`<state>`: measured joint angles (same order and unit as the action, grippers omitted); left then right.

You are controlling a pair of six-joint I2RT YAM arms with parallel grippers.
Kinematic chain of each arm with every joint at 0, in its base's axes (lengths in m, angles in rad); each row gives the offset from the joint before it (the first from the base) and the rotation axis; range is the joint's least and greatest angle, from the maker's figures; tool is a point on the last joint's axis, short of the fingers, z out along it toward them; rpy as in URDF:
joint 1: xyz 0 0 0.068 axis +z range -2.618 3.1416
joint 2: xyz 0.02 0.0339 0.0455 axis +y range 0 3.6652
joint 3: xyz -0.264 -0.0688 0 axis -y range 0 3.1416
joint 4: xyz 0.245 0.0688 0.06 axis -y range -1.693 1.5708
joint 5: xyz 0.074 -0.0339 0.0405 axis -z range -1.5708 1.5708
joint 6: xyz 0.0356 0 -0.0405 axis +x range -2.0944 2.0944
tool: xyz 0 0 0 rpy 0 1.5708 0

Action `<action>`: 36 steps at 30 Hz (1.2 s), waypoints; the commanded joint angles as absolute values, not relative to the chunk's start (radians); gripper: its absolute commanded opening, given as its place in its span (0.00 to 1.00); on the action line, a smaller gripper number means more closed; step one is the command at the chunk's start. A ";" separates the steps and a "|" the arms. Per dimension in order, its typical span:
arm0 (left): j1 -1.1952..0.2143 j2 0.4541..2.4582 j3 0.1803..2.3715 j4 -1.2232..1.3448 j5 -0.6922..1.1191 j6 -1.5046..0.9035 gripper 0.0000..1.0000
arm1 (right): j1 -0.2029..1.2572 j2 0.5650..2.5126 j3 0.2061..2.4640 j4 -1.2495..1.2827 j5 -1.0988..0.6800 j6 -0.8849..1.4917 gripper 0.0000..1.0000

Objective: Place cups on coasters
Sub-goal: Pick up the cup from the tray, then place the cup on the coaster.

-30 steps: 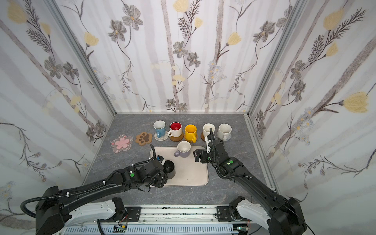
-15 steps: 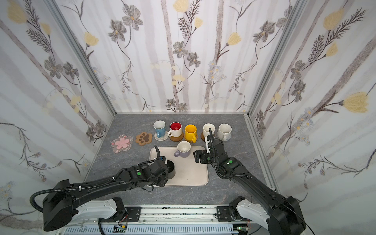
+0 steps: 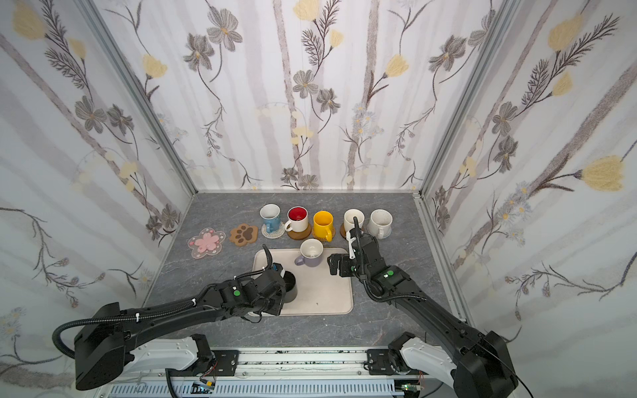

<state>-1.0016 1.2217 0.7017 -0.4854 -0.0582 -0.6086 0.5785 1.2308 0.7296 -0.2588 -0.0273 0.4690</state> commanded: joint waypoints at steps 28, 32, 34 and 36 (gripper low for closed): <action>-0.520 1.243 1.131 -0.438 -0.099 -0.456 0.00 | 0.555 1.331 0.996 -0.206 -0.084 0.376 1.00; -0.434 1.301 1.163 -0.414 -0.074 -0.446 0.00 | 0.553 1.416 1.093 -0.203 -0.109 0.365 1.00; -0.393 1.328 1.180 -0.407 -0.063 -0.438 0.00 | 0.551 1.455 1.138 -0.197 -0.126 0.359 1.00; -0.355 1.360 1.201 -0.404 -0.061 -0.426 0.00 | 0.551 1.502 1.186 -0.193 -0.141 0.356 1.00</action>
<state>-0.3893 1.3361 1.1698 -0.5049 -0.0631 -0.4541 0.5514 1.4616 1.1378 -0.2462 -0.1055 0.3733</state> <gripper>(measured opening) 0.141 0.996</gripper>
